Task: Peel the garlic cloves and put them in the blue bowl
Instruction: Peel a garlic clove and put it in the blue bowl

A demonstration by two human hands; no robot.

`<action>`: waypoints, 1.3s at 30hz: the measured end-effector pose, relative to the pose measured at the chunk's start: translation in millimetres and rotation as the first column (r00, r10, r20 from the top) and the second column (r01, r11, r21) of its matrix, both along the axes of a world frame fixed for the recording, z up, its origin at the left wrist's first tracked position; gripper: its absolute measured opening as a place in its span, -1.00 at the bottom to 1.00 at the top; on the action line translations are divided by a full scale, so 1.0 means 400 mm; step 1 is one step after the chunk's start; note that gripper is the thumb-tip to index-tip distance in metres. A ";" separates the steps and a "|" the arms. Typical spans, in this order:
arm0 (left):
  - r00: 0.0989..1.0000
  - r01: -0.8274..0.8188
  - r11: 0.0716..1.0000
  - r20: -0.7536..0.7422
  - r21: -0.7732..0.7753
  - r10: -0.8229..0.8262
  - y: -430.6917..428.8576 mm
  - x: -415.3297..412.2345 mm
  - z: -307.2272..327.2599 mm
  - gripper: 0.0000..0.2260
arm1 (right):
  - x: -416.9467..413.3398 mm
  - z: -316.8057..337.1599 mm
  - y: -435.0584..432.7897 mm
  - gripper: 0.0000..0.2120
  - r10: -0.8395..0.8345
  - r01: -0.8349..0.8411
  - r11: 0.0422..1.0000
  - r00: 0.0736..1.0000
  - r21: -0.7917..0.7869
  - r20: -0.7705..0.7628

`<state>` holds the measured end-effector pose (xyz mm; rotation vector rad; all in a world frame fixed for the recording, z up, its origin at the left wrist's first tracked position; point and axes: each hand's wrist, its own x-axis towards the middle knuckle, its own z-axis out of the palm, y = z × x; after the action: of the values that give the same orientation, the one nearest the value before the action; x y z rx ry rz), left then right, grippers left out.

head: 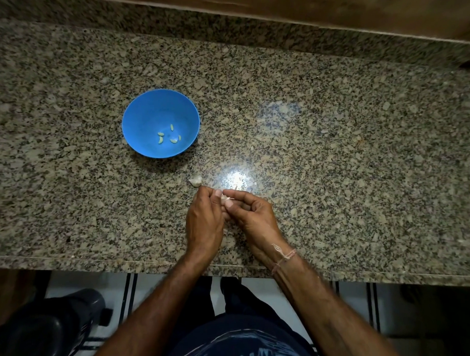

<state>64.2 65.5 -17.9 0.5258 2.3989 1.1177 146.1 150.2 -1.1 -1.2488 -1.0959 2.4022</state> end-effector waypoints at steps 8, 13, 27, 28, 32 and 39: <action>0.997 -0.047 0.999 0.067 -0.012 0.047 -0.006 -0.029 -0.009 -0.86 | 0.014 -0.009 0.013 -0.79 0.000 0.004 0.997 0.999 -0.083 0.041; 0.993 -0.031 0.995 0.114 0.091 0.020 -0.016 -0.025 0.005 -0.88 | 0.015 -0.014 0.015 -0.83 -0.026 0.031 0.997 0.998 -0.075 0.063; 0.915 -0.164 0.960 0.398 0.226 0.063 -0.030 -0.018 0.023 -0.94 | 0.021 0.005 0.016 -0.89 0.074 -0.101 0.948 0.992 0.301 0.103; 0.913 -0.177 0.958 0.402 0.227 0.073 -0.029 -0.016 0.022 -0.94 | 0.020 0.004 0.013 -0.90 0.069 -0.106 0.935 0.990 0.338 0.121; 0.936 -0.176 0.961 0.338 0.213 0.096 -0.027 -0.006 0.015 -0.94 | 0.016 -0.007 0.004 -0.91 0.061 -0.151 0.882 0.976 0.446 0.211; 0.987 -0.082 0.991 0.145 0.106 0.066 -0.026 -0.014 0.035 -0.93 | 0.016 0.006 -0.007 -0.88 0.055 -0.120 0.937 0.978 0.327 0.204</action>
<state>58.6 55.2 -3.9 0.3826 2.2602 1.2832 152.5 147.3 1.3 -1.3512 -1.5733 2.0620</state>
